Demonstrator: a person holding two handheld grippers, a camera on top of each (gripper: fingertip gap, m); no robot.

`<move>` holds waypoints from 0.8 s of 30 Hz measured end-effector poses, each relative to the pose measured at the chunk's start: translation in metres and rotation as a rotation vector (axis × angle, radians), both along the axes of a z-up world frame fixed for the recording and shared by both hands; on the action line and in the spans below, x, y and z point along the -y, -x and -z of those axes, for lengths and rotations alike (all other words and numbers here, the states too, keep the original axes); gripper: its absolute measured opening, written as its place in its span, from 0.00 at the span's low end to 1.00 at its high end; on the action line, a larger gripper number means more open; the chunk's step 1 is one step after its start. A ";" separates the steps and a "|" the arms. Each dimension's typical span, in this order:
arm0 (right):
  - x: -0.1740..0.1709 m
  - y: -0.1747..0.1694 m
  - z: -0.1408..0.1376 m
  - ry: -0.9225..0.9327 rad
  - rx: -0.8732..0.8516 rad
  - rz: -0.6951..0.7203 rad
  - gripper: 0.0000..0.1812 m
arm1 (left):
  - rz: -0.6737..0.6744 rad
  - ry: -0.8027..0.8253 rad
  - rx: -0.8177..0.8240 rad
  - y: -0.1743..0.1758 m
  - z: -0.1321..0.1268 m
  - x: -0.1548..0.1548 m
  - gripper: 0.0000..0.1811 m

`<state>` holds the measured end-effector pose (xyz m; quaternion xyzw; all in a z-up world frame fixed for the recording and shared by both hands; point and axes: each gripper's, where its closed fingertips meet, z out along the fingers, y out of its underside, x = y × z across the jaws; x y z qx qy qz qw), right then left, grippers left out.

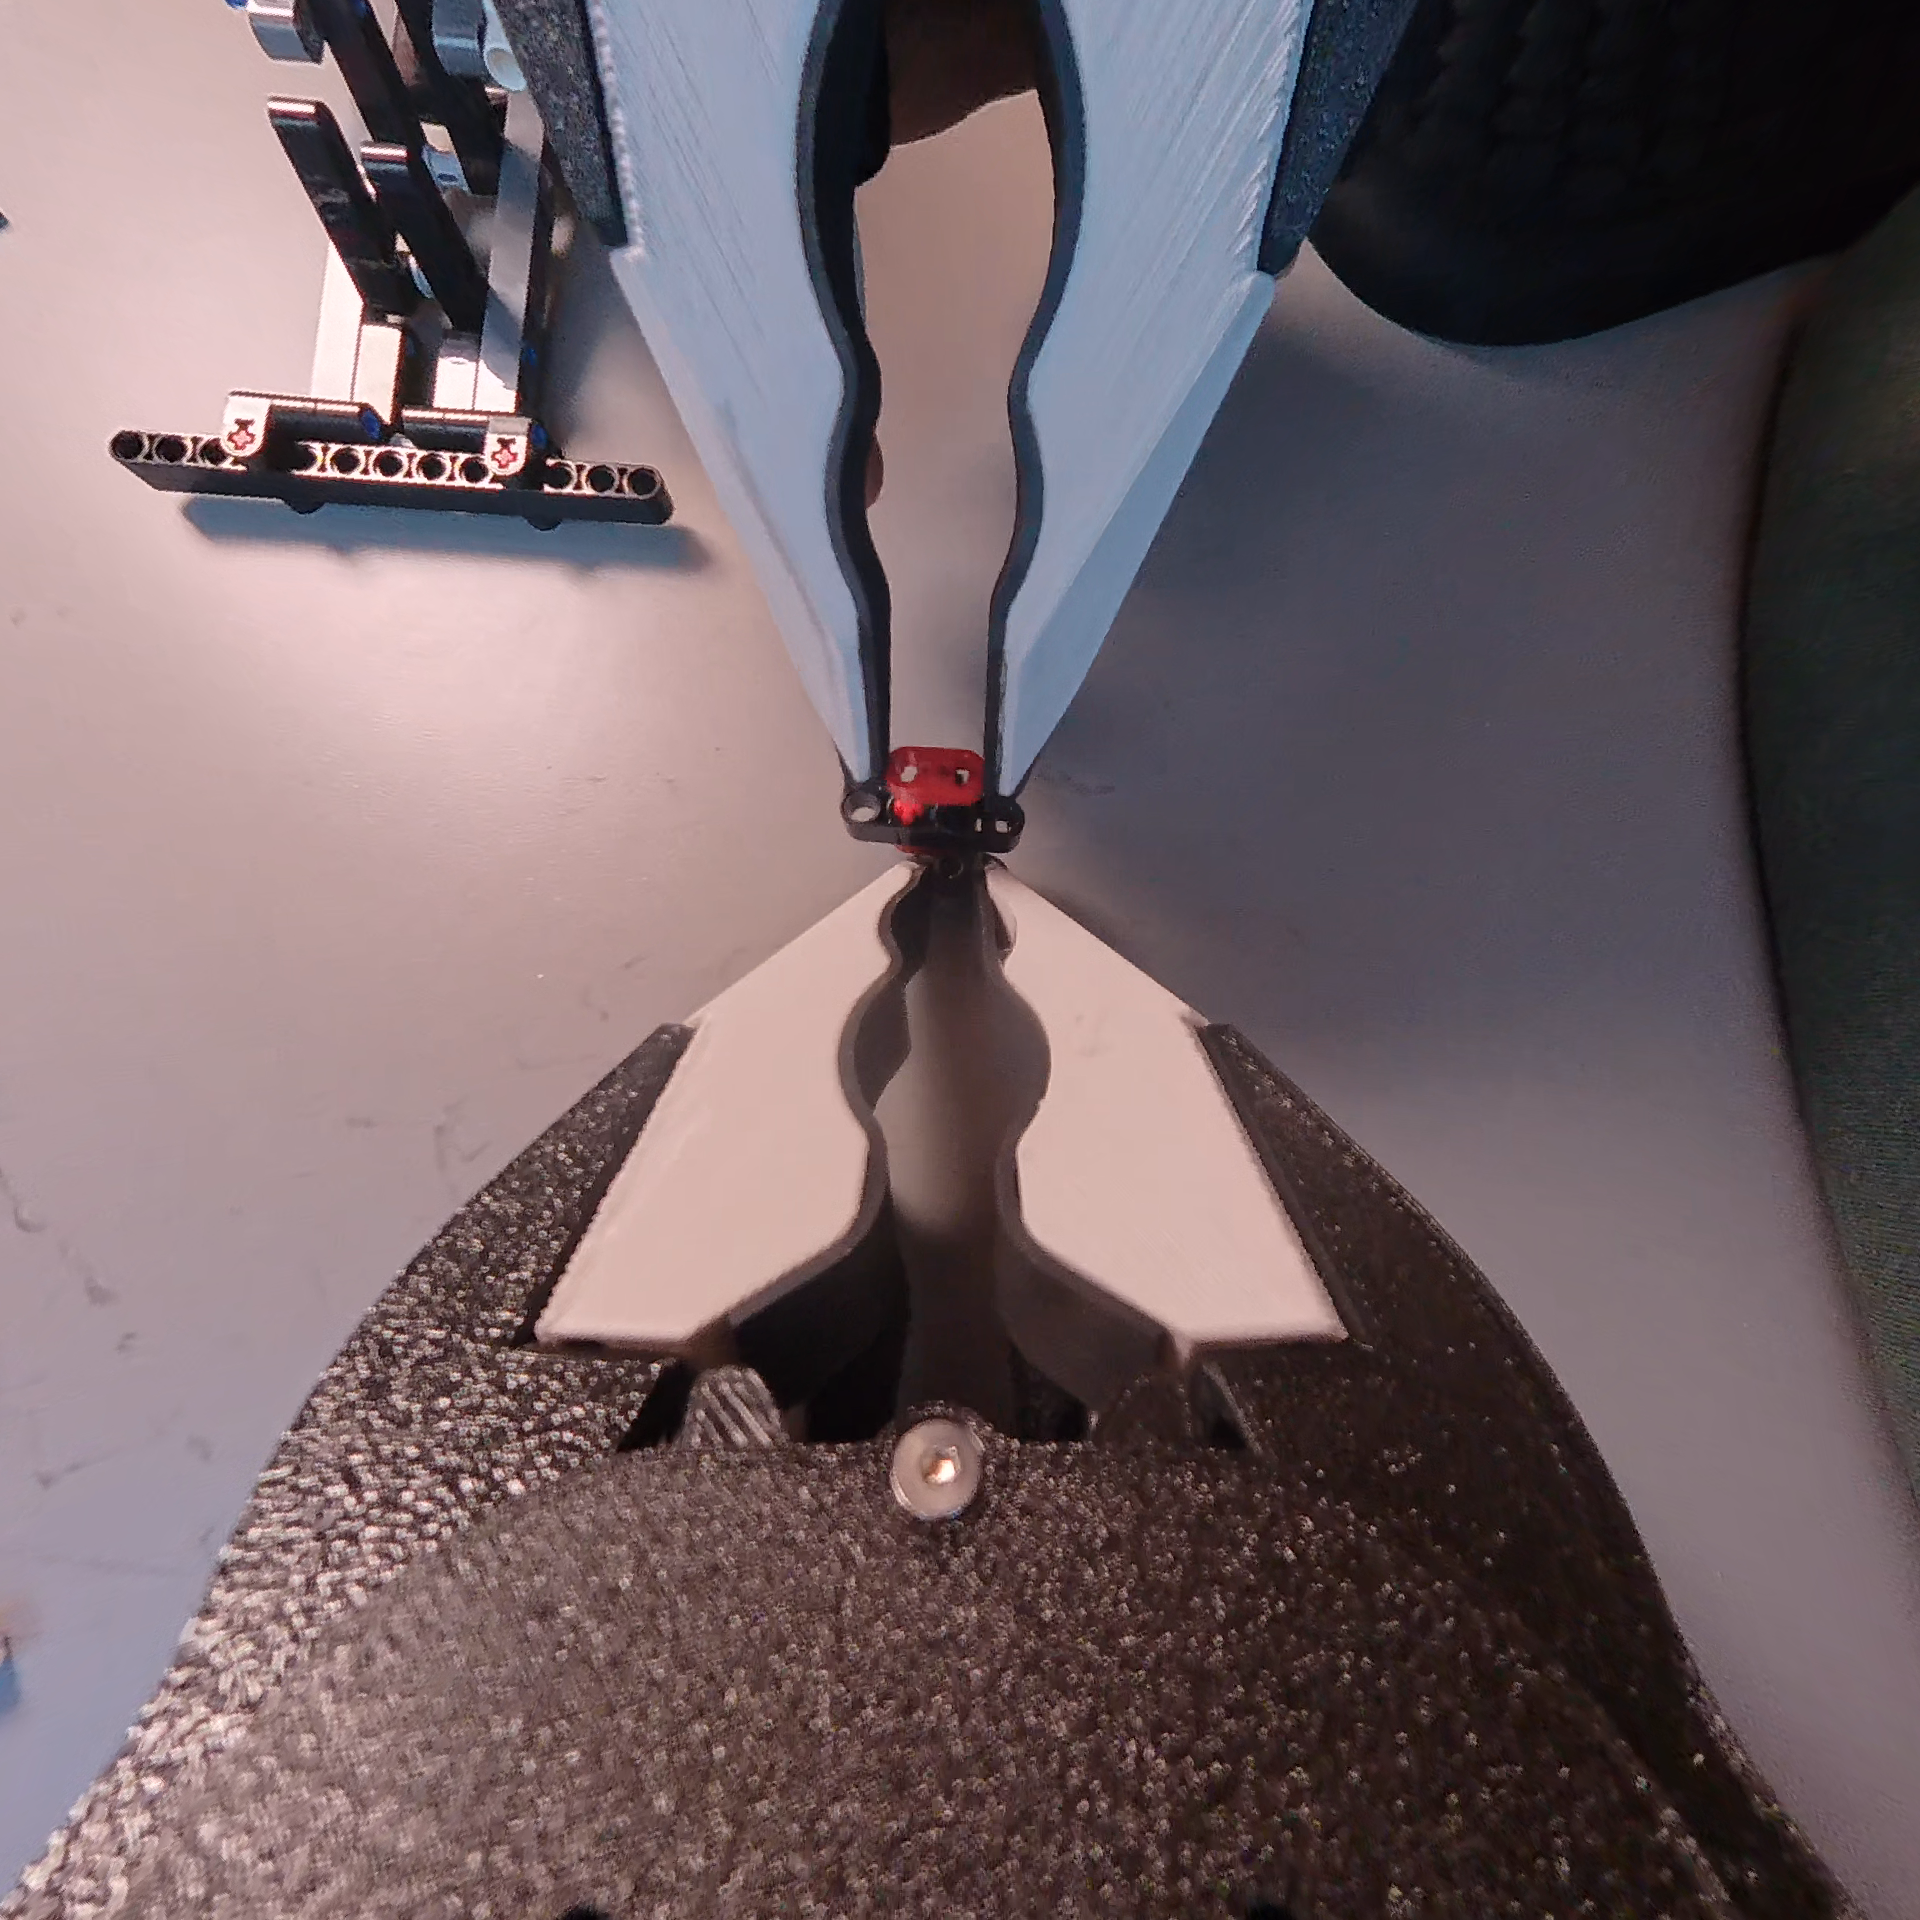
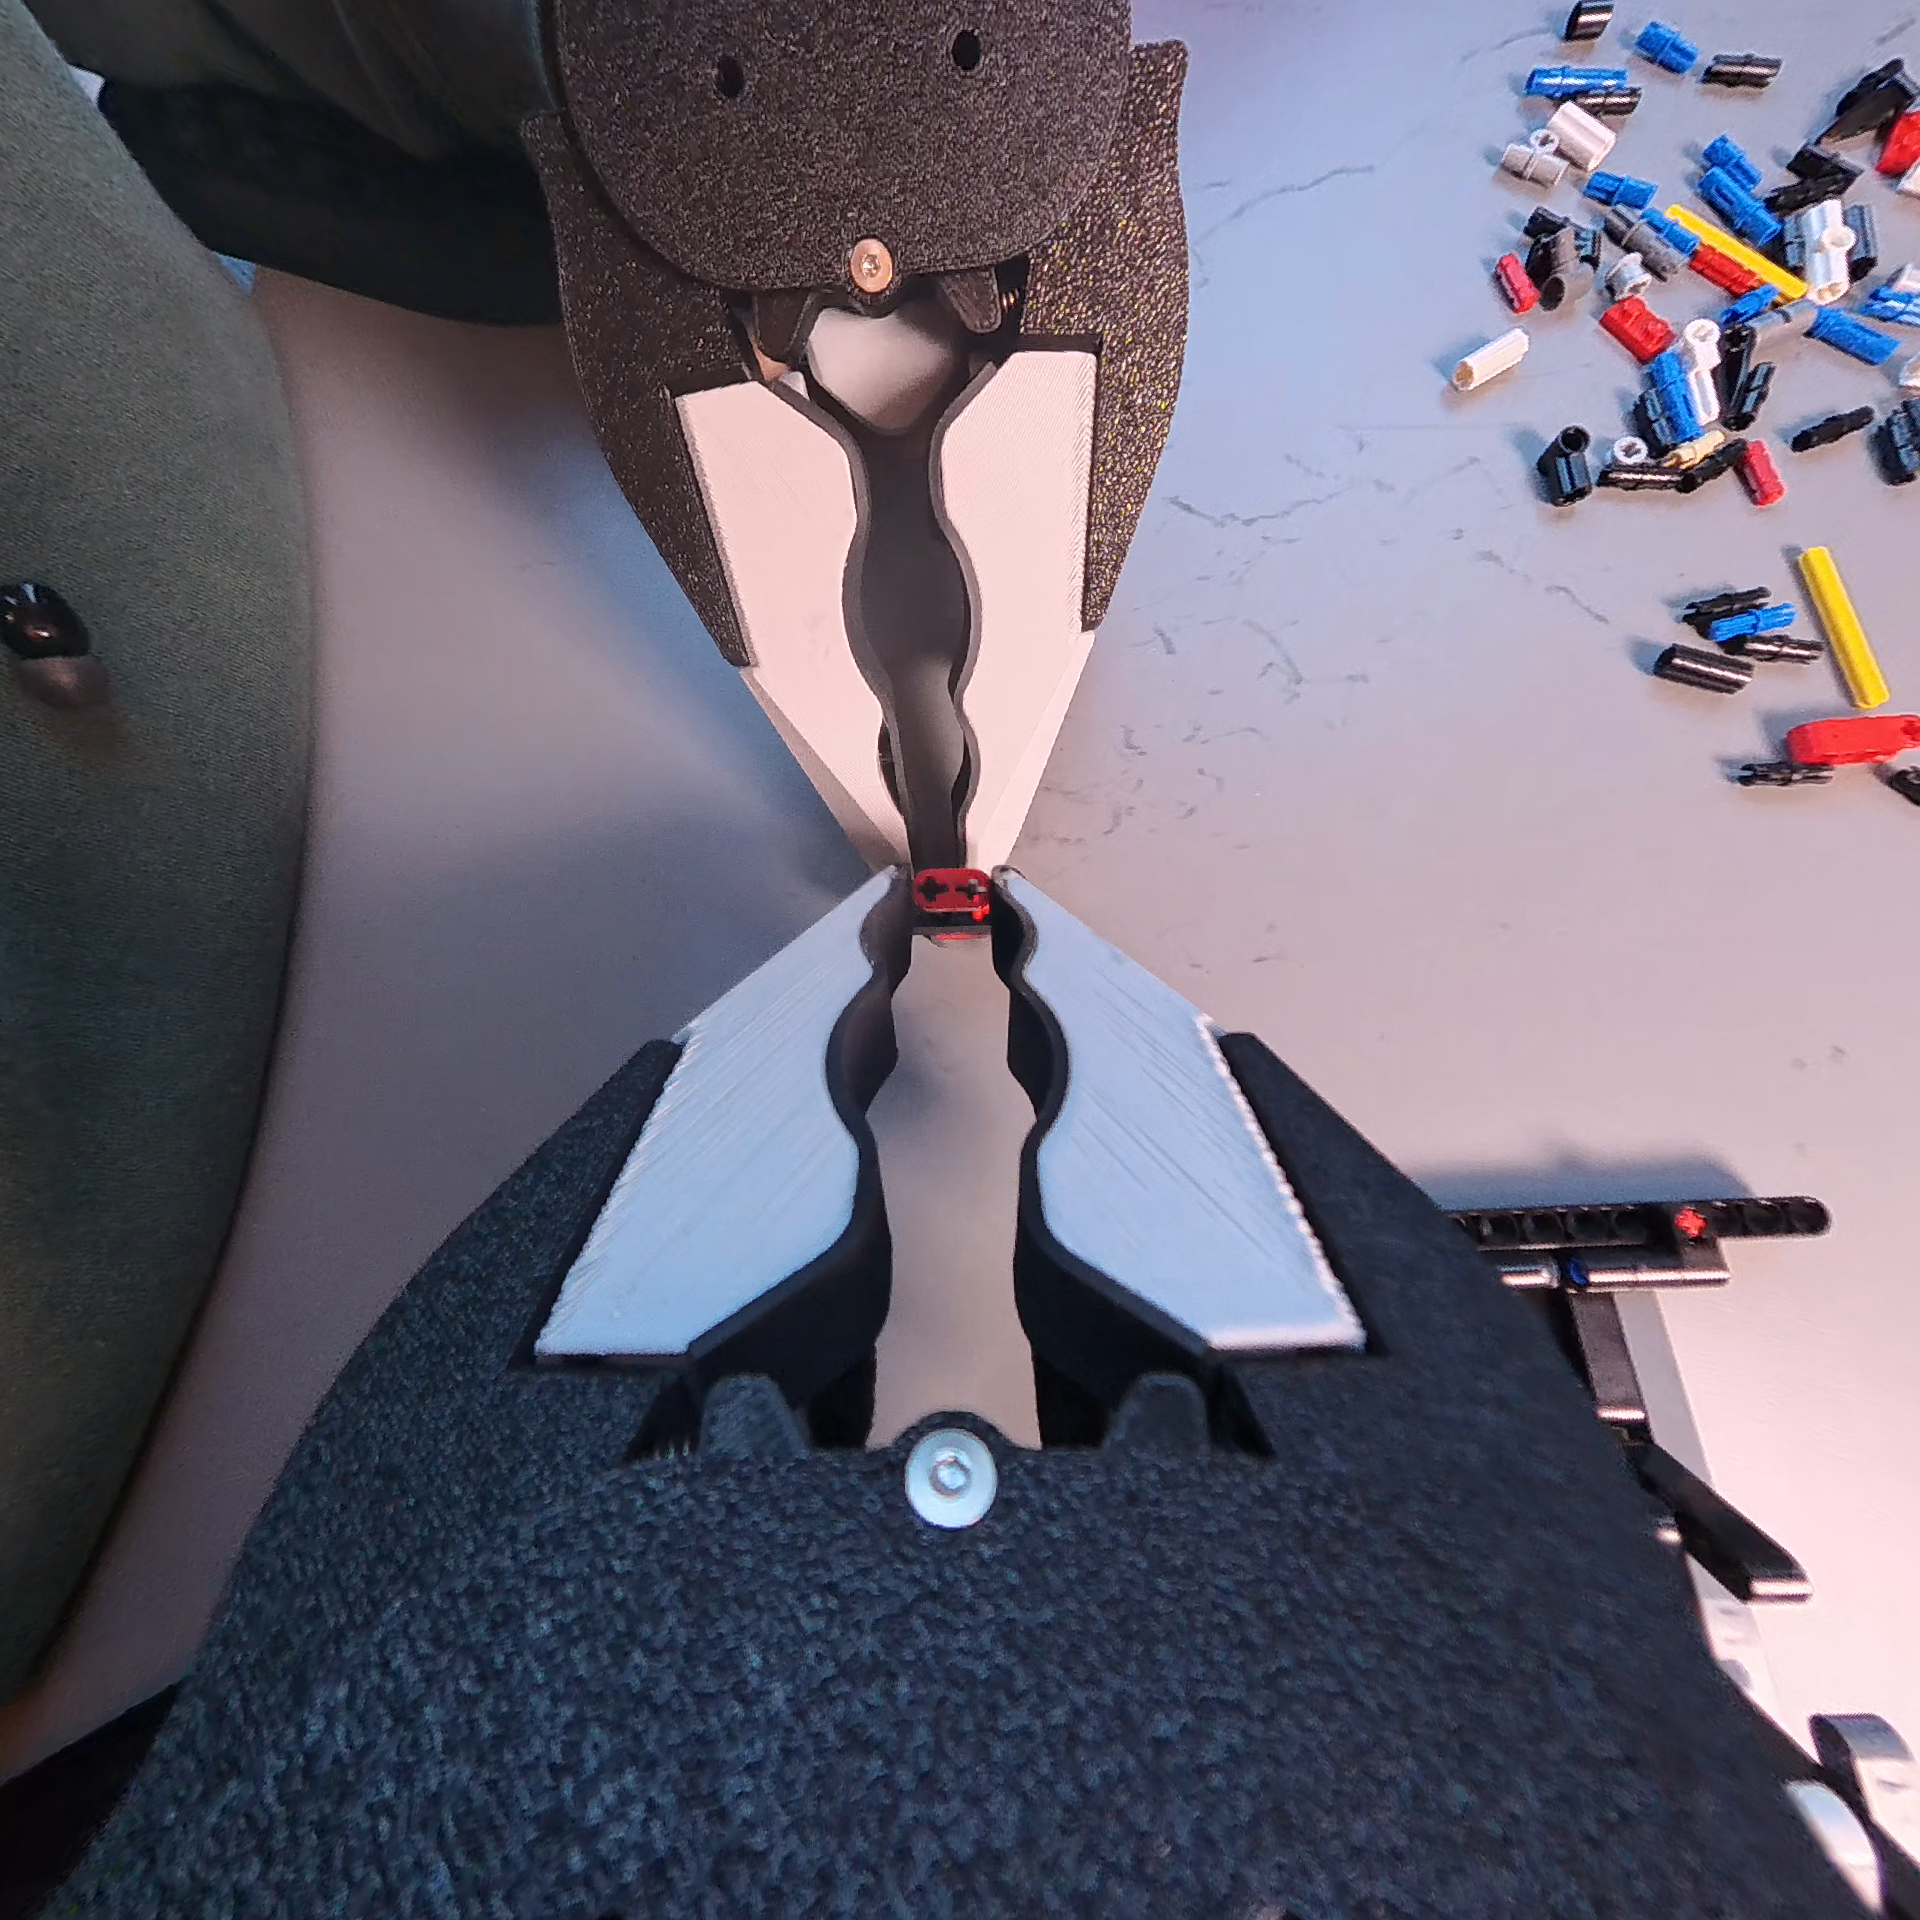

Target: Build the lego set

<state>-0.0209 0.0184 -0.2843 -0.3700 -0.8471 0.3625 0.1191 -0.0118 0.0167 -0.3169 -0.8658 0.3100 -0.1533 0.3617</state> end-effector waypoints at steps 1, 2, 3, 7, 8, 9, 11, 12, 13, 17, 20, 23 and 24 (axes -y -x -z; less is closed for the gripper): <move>0.000 0.000 0.000 -0.004 -0.001 -0.004 0.08 | 0.001 0.000 0.000 0.000 0.000 0.000 0.04; 0.000 0.000 0.001 -0.008 -0.002 -0.007 0.08 | 0.002 0.000 0.000 0.000 0.000 0.000 0.04; 0.000 0.000 0.001 -0.012 -0.005 -0.011 0.08 | 0.003 0.000 0.000 0.000 0.000 0.000 0.04; 0.000 0.000 0.002 -0.040 -0.020 -0.035 0.08 | 0.005 0.001 0.001 0.000 0.000 0.000 0.04; 0.000 0.000 0.002 -0.052 -0.023 -0.036 0.08 | 0.005 0.002 0.002 0.000 0.000 0.000 0.04; 0.000 0.000 0.003 -0.068 -0.024 -0.039 0.08 | 0.005 0.003 0.003 0.000 0.000 0.000 0.04; 0.000 0.000 0.006 -0.106 -0.032 -0.048 0.08 | 0.005 0.004 0.005 0.000 0.000 0.000 0.04; 0.000 0.000 0.006 -0.113 -0.032 -0.051 0.08 | 0.005 0.006 0.007 0.000 0.000 0.000 0.04; 0.000 0.000 0.006 -0.119 -0.038 -0.057 0.08 | 0.006 0.008 0.009 0.000 0.000 0.000 0.04; 0.000 0.000 0.006 -0.116 -0.040 -0.057 0.08 | 0.006 0.011 0.013 0.000 0.000 0.000 0.04; 0.000 0.000 0.006 -0.099 -0.042 -0.048 0.08 | 0.006 0.012 0.015 0.000 0.000 0.000 0.04; 0.000 0.000 0.006 -0.081 -0.042 -0.034 0.08 | 0.006 0.012 0.015 0.000 0.000 0.001 0.04; 0.000 0.000 0.006 -0.079 -0.043 -0.030 0.08 | 0.006 0.012 0.015 0.000 0.000 0.001 0.04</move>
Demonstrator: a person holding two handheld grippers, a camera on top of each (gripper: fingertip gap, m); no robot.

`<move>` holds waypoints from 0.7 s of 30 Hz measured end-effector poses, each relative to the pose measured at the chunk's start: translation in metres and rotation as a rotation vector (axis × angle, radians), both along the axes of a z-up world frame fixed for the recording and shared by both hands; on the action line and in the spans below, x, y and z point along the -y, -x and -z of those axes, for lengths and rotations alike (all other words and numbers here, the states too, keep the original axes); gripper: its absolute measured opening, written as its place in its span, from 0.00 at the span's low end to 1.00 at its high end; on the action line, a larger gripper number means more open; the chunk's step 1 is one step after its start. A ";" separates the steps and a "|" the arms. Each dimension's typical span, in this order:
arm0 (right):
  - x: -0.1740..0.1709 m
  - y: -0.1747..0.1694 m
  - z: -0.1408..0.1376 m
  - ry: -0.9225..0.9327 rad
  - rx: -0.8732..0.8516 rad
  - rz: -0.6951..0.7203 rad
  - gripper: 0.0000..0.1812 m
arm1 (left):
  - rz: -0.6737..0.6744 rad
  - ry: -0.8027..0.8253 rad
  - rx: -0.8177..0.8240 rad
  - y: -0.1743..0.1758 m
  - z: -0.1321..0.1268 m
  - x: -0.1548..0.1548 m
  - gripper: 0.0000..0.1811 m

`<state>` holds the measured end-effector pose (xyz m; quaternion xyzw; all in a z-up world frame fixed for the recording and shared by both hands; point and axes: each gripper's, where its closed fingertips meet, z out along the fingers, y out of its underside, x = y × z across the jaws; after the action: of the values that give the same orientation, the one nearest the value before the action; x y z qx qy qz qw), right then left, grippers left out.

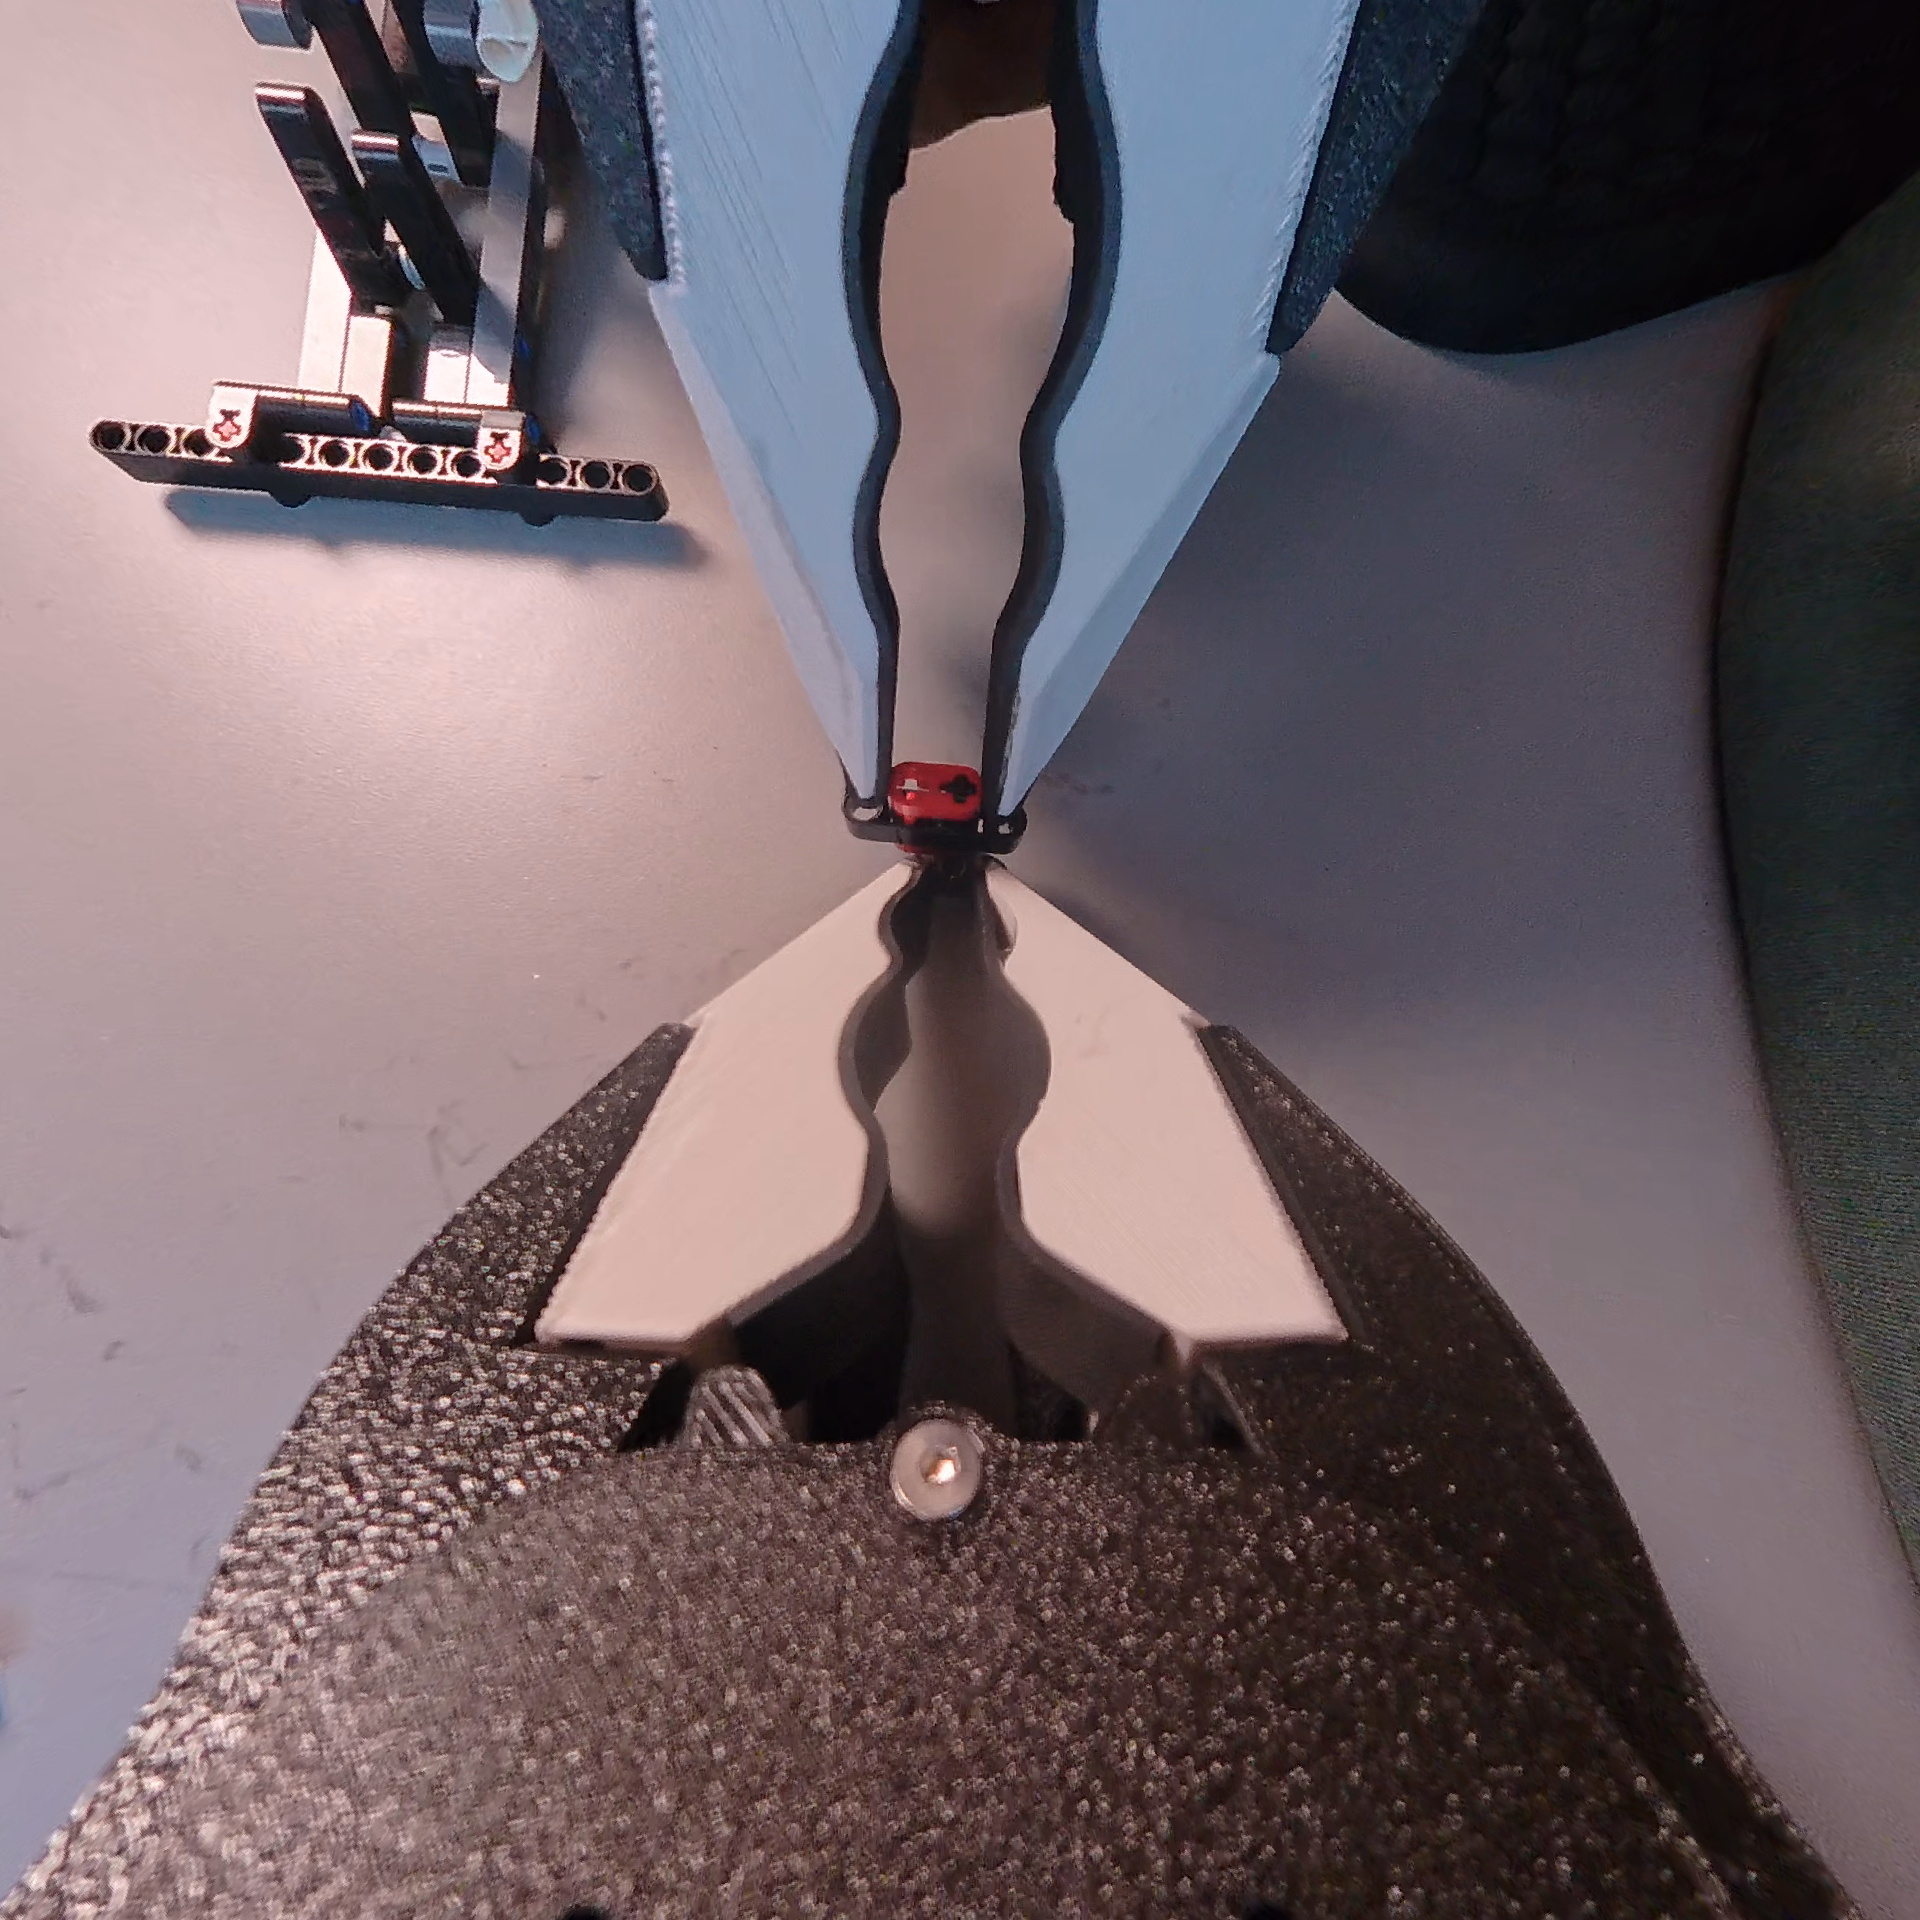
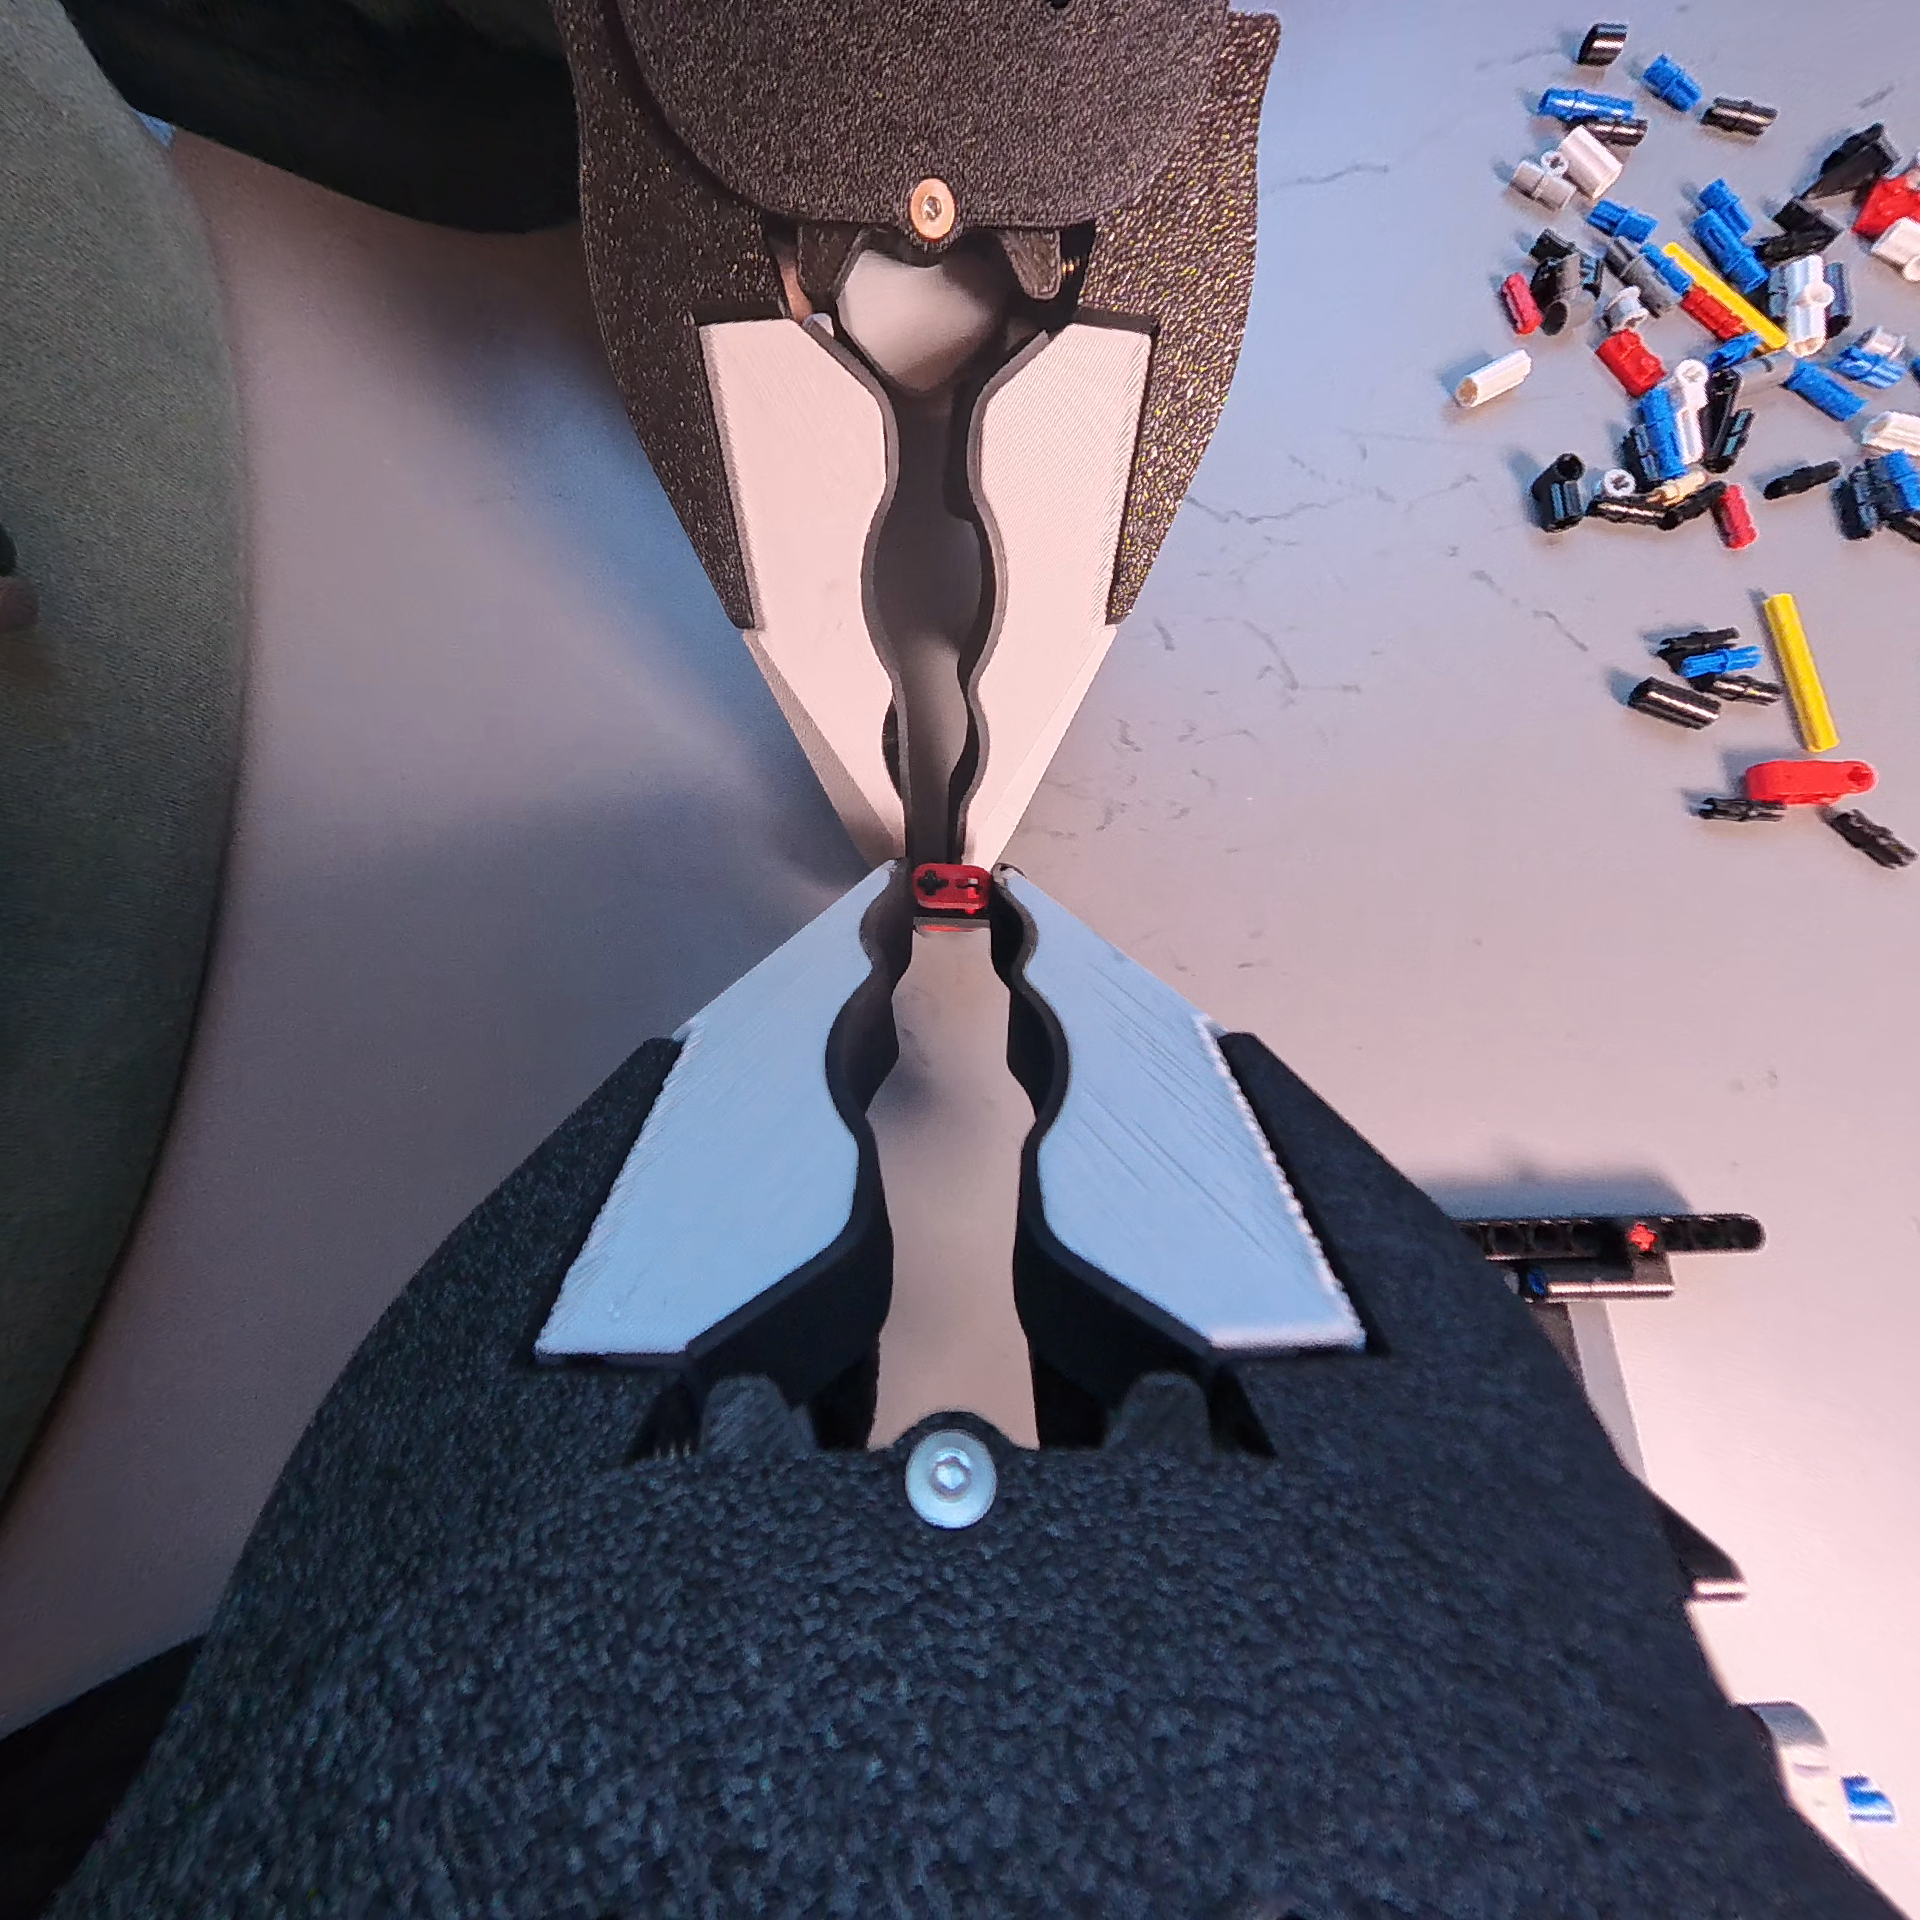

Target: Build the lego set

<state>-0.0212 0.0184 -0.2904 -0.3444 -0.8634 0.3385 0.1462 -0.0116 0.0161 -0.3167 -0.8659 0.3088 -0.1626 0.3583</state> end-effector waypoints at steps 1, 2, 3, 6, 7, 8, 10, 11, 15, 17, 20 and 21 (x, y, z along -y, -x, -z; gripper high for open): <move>0.000 0.000 0.000 0.000 -0.002 0.002 0.08 | 0.000 0.000 0.000 0.000 0.000 0.000 0.04; 0.000 0.000 0.000 -0.001 -0.004 0.004 0.08 | 0.000 -0.001 -0.001 0.000 0.000 0.000 0.04; 0.000 0.000 0.000 -0.001 -0.004 0.005 0.08 | 0.000 -0.002 -0.002 0.000 0.000 0.000 0.04; 0.000 0.000 0.001 0.011 -0.003 0.011 0.08 | 0.000 -0.003 -0.004 0.000 0.000 0.000 0.04; 0.000 0.000 0.001 0.014 -0.004 0.014 0.08 | 0.000 -0.004 -0.005 0.000 0.000 0.000 0.04; 0.000 0.000 0.001 0.012 -0.006 0.015 0.08 | 0.000 -0.004 -0.005 0.000 0.000 0.000 0.04; 0.000 -0.001 0.007 -0.015 -0.004 0.011 0.08 | 0.001 -0.004 -0.005 0.000 0.000 0.001 0.04; 0.000 -0.001 0.007 -0.014 -0.012 0.006 0.08 | 0.002 -0.003 -0.005 0.000 0.000 0.001 0.04; 0.000 -0.001 0.006 0.014 -0.011 0.018 0.08 | 0.002 -0.005 -0.006 0.000 0.000 0.001 0.04; 0.000 -0.001 0.006 -0.002 -0.020 0.023 0.08 | 0.003 -0.001 -0.002 0.000 0.000 0.001 0.04; 0.000 0.000 0.005 0.000 -0.024 0.038 0.08 | 0.003 0.002 0.002 0.000 0.000 0.001 0.04; 0.000 0.000 0.005 0.007 -0.028 0.045 0.08 | 0.003 0.001 0.001 0.000 0.000 0.001 0.04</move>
<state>-0.0211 0.0181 -0.2955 -0.3595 -0.8522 0.3427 0.1646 -0.0112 0.0151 -0.3166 -0.8655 0.3099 -0.1638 0.3578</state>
